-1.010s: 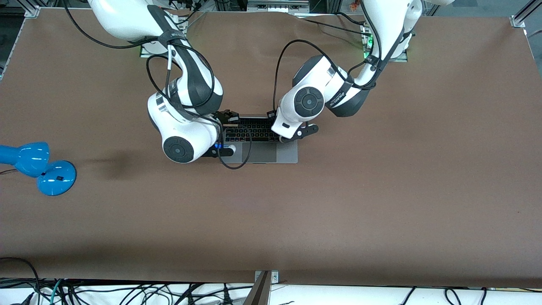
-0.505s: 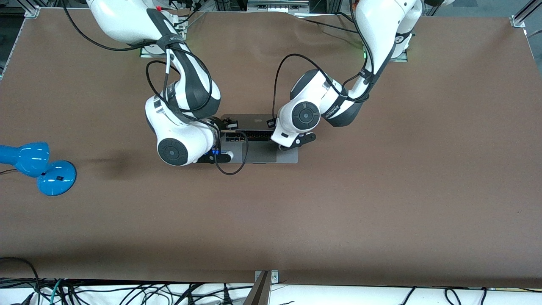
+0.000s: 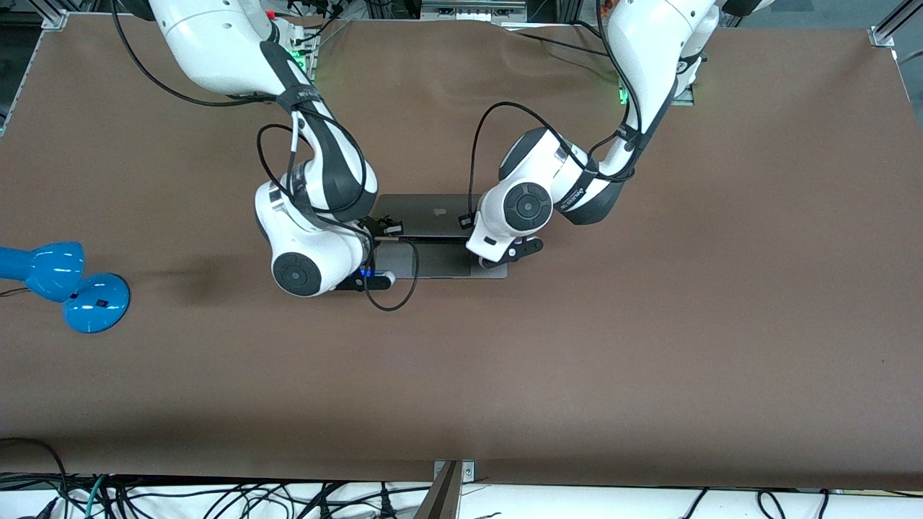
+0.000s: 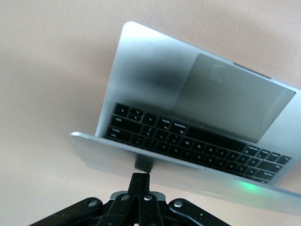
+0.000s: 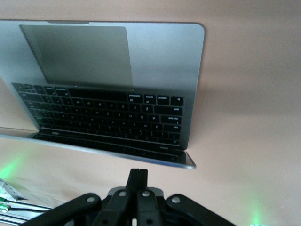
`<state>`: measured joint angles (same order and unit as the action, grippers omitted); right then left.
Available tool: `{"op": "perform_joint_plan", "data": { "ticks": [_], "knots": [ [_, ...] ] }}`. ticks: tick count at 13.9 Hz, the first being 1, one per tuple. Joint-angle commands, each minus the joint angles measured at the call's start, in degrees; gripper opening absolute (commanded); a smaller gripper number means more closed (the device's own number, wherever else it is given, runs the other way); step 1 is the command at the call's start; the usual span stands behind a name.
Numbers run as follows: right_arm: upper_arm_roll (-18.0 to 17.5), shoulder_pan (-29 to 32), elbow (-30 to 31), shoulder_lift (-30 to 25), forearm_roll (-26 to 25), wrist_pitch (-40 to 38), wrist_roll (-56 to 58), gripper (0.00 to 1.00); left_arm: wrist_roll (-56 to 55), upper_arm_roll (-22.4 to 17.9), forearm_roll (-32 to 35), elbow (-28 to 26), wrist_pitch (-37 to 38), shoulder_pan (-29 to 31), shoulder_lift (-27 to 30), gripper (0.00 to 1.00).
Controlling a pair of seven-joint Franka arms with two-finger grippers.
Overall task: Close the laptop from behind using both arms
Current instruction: 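Push the lid toward the keyboard with both grippers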
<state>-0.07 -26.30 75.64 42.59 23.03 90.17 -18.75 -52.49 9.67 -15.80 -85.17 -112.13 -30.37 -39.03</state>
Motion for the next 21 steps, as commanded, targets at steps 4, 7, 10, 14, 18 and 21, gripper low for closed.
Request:
{"op": "perform_joint_plan", "data": {
  "ticks": [4, 7, 10, 14, 18, 21],
  "knots": [
    [-0.19, 0.1, -1.9, 2.14, -2.28, 2.99, 2.13, 0.03, 0.98, -1.05, 2.0, 2.91, -1.33, -0.31, -2.63, 0.0],
    [-0.19, 0.28, -1.9, 2.58, -3.25, 4.93, 3.19, 0.03, 1.86, -1.14, 2.09, 2.91, -3.0, -0.31, -3.42, 0.0],
    [-0.19, 0.46, -1.9, 3.55, -3.25, 7.3, 3.81, 0.03, 2.13, -1.93, 2.09, 2.91, -4.23, -0.39, -4.3, 0.0],
    [-0.19, 0.46, -1.99, 5.22, -5.7, 10.72, 4.68, 0.02, 2.21, -2.02, 2.17, 2.82, -5.64, -0.39, -5.17, 0.0],
    [-0.19, 0.81, -1.9, 5.84, -5.89, 11.61, 6.18, 0.02, 2.04, -2.02, 4.36, 2.82, -7.75, -0.57, -7.02, 0.0],
    [-0.19, 1.42, -1.9, 6.27, -5.89, 12.66, 7.23, 0.02, 2.04, -2.02, 4.64, 2.82, -9.33, -0.83, -7.72, 0.0]
  ]
}}
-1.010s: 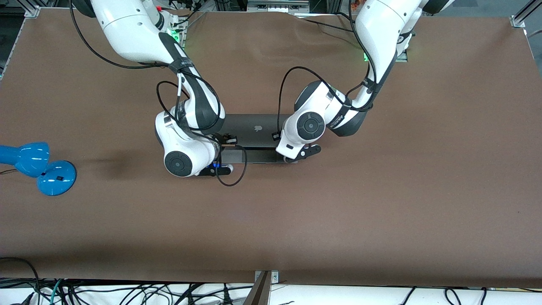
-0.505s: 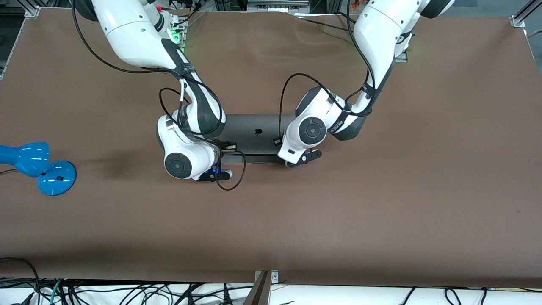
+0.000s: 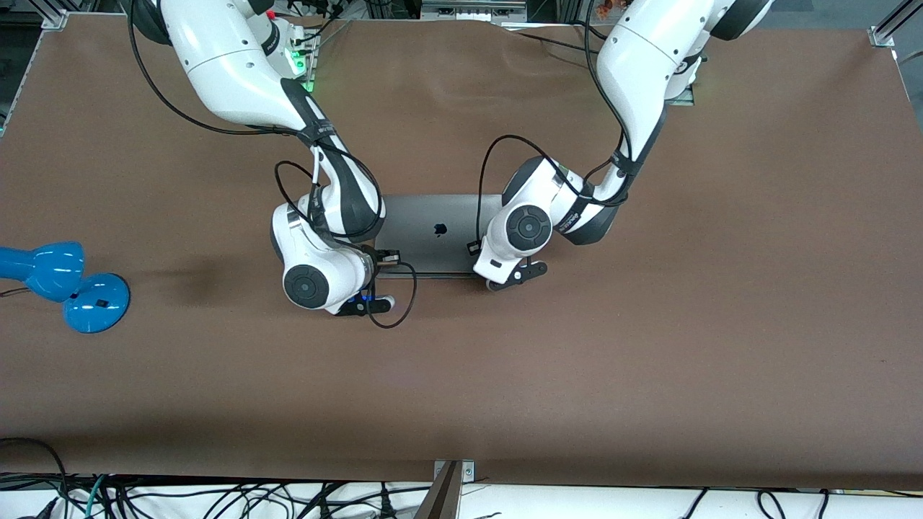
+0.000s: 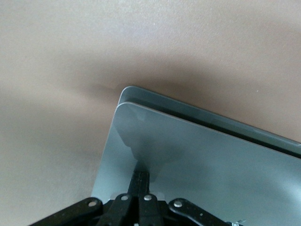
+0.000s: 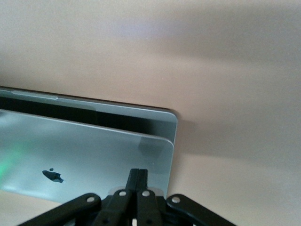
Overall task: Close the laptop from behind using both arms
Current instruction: 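Press the closed lid down with both grippers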
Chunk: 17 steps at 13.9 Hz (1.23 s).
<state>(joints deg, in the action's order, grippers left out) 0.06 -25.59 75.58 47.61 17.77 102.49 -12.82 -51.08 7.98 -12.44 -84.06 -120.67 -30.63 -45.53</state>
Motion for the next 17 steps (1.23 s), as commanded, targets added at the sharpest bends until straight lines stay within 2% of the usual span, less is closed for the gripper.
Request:
{"op": "perform_joint_plan", "data": {
  "ticks": [1, 7, 13, 14, 16, 17],
  "knots": [
    [-0.24, 0.89, -1.92, 1.69, -0.63, 0.86, 1.74, 0.02, 0.63, -0.34, 1.37, 1.7, -0.88, -0.65, -1.58, 0.0],
    [-0.33, 1.07, -1.84, 4.24, -0.72, 4.56, 2.1, 0.02, 0.63, -0.43, 1.46, 1.62, -1.76, -0.74, -2.2, 0.0],
    [-0.42, 0.98, -3.41, 3.54, -0.63, 2.64, 1.92, 0.05, 0.71, -0.43, 1.46, 1.62, -1.76, -0.74, -2.29, 0.0],
    [-0.42, 0.98, -5.16, 3.45, -0.63, 0.36, 1.66, 0.14, 0.63, -0.43, 1.46, 1.62, -1.76, -0.74, -2.29, 0.0],
    [-0.24, 1.06, -8.33, 3.28, -0.72, -2.46, 1.57, 0.63, 0.45, -0.34, 1.37, 1.7, -1.76, -0.66, -2.2, 0.0],
    [0.02, 1.07, -8.69, 2.4, -0.8, -3.08, 1.66, 0.76, 0.19, -0.34, 1.28, 1.79, -1.59, -0.05, -1.42, 0.55]
  ]
}}
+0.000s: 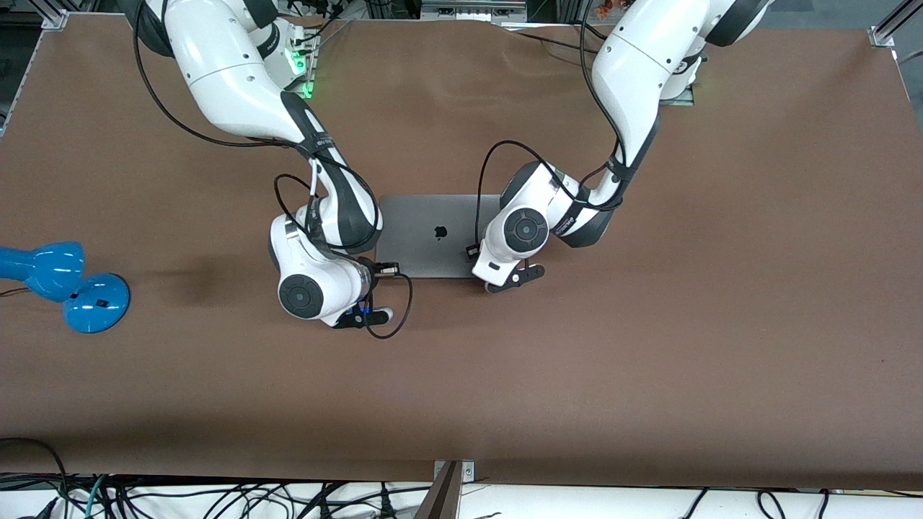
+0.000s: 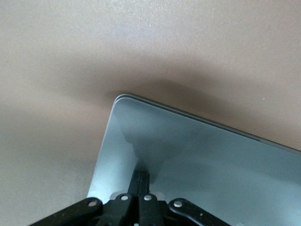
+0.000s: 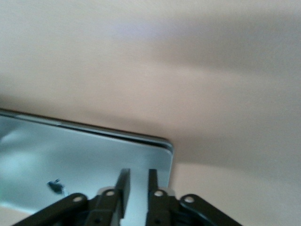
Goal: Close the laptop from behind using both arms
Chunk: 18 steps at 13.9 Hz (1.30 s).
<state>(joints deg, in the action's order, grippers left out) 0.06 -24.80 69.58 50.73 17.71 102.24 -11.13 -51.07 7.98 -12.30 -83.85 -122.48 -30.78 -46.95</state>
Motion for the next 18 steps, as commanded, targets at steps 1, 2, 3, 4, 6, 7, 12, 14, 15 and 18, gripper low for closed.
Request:
{"op": "perform_joint_plan", "data": {
  "ticks": [1, 2, 3, 4, 6, 7, 12, 14, 15, 18],
  "knots": [
    [0.55, 0.28, -2.78, -1.6, -0.74, -3.27, 0.05, 0.87, 0.53, -0.42, 1.39, 1.49, 0.4, 0.98, 1.24, 1.0],
    [1.25, 0.28, -2.96, -2.56, -1.01, -3.36, 0.32, 1.0, 0.44, -0.33, 1.31, 1.49, 1.18, 1.16, 2.21, 1.0],
    [1.78, 0.19, -2.96, -4.05, -2.14, -4.32, 0.41, 1.0, 0.36, -0.33, 1.31, 1.49, 2.06, 1.33, 3.78, 1.0],
    [1.87, 0.19, -3.05, -4.93, -3.98, -5.81, 0.41, 1.0, 0.44, -0.42, 1.31, 1.32, 3.11, 1.77, 5.54, 1.0],
    [1.79, -0.33, -2.87, -9.57, -8.19, -7.14, 0.23, 1.0, 1.49, -0.42, 1.74, 1.06, 7.58, 3.52, 9.93, 1.0],
    [1.7, -0.07, -2.52, -11.26, -9.95, -7.23, 0.41, 1.0, 4.46, -0.42, 4.27, 0.88, 10.65, 4.06, 12.3, 1.0],
    [1.79, 0.8, 5.02, -24.78, -17.78, -10.04, 0.23, 1.0, 15.01, -0.42, 7.99, 0.7, 23.06, 8.27, 22.06, 1.0],
    [1.61, 2.99, 8.71, -30.49, -18.06, -9.87, 0.32, 1.0, 18.71, -0.42, 7.99, 0.7, 24.56, 10.82, 25.23, 1.0],
    [1.61, 4.05, 10.12, -32.96, -18.06, -9.6, 0.58, 1.0, 20.2, -0.42, 8.16, 0.7, 25.35, 12.31, 26.46, 1.0],
    [1.35, 8.26, 13.21, -37.63, -17.8, -9.07, 7.75, 1.0, 27.4, -0.16, 15.0, 0.7, 30.97, 15.83, 30.33, 1.0]
  ]
}}
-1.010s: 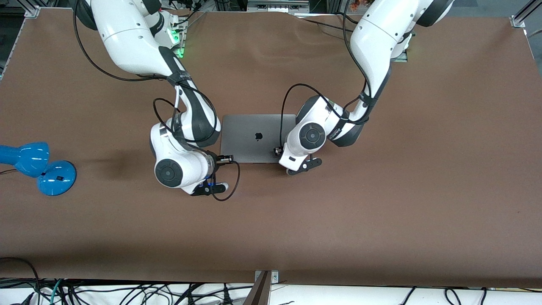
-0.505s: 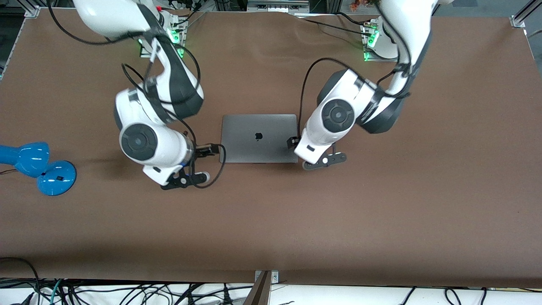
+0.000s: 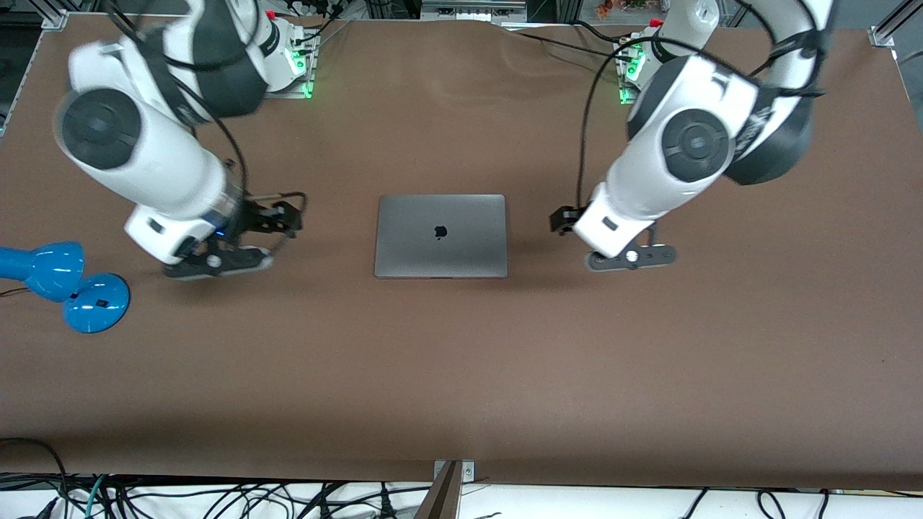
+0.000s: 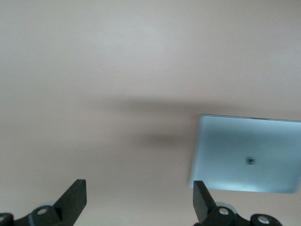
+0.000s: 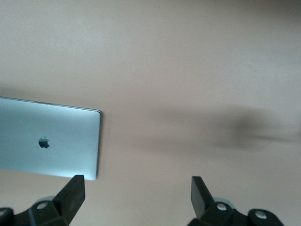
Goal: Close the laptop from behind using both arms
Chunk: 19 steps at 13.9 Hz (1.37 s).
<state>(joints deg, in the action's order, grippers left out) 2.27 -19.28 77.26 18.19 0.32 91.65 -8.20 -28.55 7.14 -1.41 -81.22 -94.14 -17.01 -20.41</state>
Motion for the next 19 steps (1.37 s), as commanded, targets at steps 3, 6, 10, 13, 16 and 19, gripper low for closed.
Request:
{"op": "perform_joint_plan", "data": {
  "ticks": [3, 6, 10, 13, 16, 19],
  "knots": [
    [-0.86, 6.18, 9.39, -8.95, -0.67, 1.51, 6.09, 1.0, 11.91, 2.61, 4.14, -2.1, 5.46, 9.51, 7.83, 1.0],
    [-0.86, 10.48, 12.83, -12.29, -0.59, 1.43, 5.92, 1.0, 14.66, 3.05, 4.14, -2.18, 7.21, 12.95, 10.82, 1.0],
    [-0.95, 14.0, 13.88, -15.02, -0.76, 0.37, 5.83, 1.0, 16.33, 4.2, 4.4, -3.24, 8.71, 14.11, 16.44, 1.0],
    [-1.12, 15.77, 14.76, -16.69, -0.76, -3.75, 5.65, 1.0, 19.76, 0.33, 3.44, -6.4, 8.54, 12.79, 20.92, 1.0],
    [-1.12, 16.91, 17.48, -19.5, -0.76, -4.38, 5.65, 1.0, 19.85, 0.33, 3.35, -6.67, 8.98, 13.05, 21.81, 1.0],
    [-1.12, 16.91, 19.94, -21.88, -0.76, -4.29, 5.57, 1.0, 19.68, 0.16, 3.08, -6.23, 8.8, 12.0, 21.73, 1.0]
  ]
}}
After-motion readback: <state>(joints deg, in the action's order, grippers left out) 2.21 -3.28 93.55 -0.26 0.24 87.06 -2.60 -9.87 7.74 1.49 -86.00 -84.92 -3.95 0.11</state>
